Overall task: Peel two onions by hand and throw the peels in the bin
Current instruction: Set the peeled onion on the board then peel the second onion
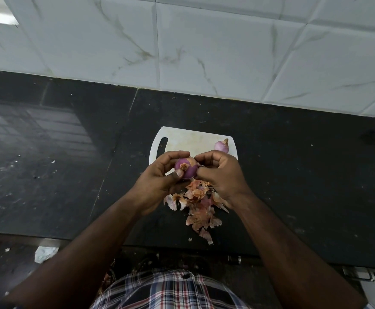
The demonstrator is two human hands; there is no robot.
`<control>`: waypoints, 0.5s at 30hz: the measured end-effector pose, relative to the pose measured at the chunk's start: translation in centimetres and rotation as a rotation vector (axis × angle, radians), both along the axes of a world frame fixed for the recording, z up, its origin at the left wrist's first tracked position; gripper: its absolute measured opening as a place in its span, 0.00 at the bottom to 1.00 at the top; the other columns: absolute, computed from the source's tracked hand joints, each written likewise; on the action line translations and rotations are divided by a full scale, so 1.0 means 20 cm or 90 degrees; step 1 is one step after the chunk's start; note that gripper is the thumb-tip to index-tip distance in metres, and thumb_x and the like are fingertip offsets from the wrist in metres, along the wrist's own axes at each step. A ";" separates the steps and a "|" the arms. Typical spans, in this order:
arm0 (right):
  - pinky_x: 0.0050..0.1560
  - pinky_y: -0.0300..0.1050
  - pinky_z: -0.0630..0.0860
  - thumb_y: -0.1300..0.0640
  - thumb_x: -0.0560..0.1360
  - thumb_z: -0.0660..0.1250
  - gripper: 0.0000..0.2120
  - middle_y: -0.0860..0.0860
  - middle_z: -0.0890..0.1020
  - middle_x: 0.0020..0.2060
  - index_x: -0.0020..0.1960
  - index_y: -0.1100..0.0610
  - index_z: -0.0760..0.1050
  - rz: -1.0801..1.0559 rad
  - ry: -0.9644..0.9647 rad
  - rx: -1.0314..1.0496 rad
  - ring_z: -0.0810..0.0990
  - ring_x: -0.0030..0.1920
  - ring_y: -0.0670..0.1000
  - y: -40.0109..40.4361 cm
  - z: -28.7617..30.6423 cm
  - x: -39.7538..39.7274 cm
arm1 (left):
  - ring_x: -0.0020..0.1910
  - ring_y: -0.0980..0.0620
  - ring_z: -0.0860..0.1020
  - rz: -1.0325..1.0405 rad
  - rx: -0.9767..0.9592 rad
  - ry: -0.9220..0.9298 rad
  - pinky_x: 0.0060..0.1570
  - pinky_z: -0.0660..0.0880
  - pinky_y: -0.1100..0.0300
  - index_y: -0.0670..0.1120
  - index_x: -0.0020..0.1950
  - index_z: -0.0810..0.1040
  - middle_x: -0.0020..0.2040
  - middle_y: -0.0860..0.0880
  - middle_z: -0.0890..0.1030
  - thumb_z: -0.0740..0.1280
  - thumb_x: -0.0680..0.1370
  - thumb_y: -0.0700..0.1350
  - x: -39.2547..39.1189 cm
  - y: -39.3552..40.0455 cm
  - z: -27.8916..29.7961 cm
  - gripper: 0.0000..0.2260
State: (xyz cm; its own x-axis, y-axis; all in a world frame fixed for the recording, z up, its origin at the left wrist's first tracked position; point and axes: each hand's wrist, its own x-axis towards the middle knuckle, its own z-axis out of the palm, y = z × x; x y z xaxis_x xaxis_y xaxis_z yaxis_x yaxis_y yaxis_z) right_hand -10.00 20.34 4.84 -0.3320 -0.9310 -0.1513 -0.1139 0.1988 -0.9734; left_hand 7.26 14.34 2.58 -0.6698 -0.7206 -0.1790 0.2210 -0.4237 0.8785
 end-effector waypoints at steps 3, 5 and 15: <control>0.52 0.58 0.83 0.62 0.67 0.72 0.13 0.53 0.86 0.44 0.50 0.56 0.82 0.004 0.011 0.001 0.85 0.48 0.53 0.00 0.00 0.00 | 0.58 0.42 0.81 -0.003 -0.010 -0.008 0.59 0.80 0.46 0.45 0.66 0.76 0.66 0.40 0.76 0.70 0.76 0.40 0.00 0.00 0.00 0.18; 0.52 0.58 0.83 0.62 0.67 0.72 0.12 0.53 0.86 0.43 0.49 0.55 0.83 0.002 -0.015 0.004 0.86 0.48 0.54 0.00 -0.01 -0.01 | 0.58 0.42 0.81 0.006 -0.016 -0.019 0.59 0.80 0.47 0.45 0.66 0.76 0.66 0.40 0.77 0.69 0.75 0.40 -0.01 0.01 0.01 0.18; 0.50 0.53 0.84 0.64 0.70 0.72 0.10 0.50 0.85 0.42 0.49 0.55 0.81 -0.028 0.078 0.002 0.85 0.46 0.50 -0.01 -0.01 0.01 | 0.58 0.40 0.81 0.007 -0.036 -0.058 0.58 0.80 0.43 0.46 0.65 0.77 0.67 0.41 0.76 0.69 0.74 0.40 -0.02 0.03 0.01 0.19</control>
State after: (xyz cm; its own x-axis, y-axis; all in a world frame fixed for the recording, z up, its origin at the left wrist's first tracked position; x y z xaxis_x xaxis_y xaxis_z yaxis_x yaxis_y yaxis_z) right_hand -9.81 20.09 4.66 -0.3886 -0.9147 -0.1105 -0.2235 0.2099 -0.9518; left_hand 6.83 14.86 2.81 -0.6447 -0.7384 -0.1976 0.1440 -0.3712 0.9173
